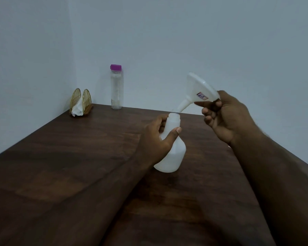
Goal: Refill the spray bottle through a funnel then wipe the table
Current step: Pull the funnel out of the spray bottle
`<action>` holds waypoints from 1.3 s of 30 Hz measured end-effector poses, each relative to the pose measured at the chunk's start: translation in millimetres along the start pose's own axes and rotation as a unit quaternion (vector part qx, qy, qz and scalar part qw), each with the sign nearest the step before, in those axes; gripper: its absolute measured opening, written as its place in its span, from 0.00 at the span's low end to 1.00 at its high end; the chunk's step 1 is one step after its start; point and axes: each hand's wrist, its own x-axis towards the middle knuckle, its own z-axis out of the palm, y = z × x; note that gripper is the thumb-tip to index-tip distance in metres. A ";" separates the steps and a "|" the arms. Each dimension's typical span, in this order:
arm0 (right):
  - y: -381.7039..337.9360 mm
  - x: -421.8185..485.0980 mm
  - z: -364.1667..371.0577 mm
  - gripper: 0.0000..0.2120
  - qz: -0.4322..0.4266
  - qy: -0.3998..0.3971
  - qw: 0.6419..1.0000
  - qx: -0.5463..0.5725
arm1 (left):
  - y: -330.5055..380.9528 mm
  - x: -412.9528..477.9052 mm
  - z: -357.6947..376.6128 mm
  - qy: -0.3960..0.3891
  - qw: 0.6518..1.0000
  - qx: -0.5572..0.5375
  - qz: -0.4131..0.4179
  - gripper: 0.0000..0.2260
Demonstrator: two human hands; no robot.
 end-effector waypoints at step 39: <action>-4.1 -11.3 -1.7 0.18 0.003 -0.024 0.997 -0.076 | -11.9 8.1 -7.8 0.011 0.996 -0.080 -0.031 0.20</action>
